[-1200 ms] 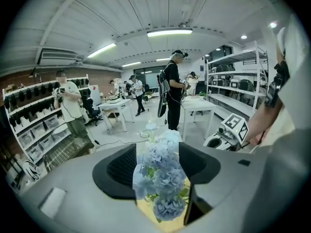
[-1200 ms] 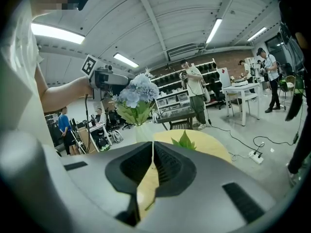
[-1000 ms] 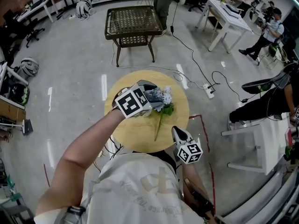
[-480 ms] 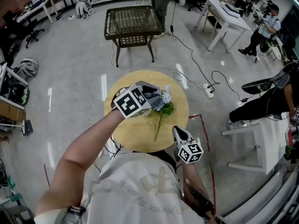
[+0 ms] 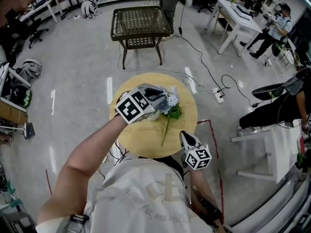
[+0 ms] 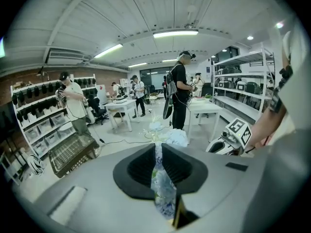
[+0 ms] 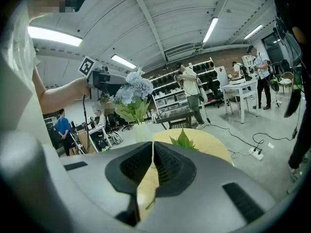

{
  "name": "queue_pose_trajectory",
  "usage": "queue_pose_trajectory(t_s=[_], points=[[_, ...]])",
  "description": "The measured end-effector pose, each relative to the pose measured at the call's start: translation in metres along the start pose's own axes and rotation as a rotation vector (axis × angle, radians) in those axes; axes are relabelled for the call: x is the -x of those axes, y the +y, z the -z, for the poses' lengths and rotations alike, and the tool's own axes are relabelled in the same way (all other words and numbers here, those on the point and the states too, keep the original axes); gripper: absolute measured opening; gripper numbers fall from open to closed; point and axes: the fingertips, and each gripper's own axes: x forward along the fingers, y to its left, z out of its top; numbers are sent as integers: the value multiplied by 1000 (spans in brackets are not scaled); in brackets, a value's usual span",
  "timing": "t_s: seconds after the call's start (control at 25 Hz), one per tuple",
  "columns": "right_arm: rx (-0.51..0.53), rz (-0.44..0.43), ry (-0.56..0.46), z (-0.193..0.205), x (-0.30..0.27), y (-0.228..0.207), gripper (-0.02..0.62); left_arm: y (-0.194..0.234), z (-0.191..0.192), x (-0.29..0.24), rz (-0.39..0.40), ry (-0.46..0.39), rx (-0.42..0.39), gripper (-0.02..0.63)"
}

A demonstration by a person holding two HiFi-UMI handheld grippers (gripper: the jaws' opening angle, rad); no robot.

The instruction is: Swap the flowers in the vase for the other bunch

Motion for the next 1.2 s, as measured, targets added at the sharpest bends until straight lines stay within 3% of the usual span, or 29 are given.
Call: queue_pose_trajectory(t_s=[0.6, 1.2], points=[[-24, 1, 7, 7, 5, 0, 11, 6, -32, 31, -35, -65, -5, 42], [-13, 4, 3, 3, 11, 1, 11, 28, -62, 94, -72, -197, 63, 41]])
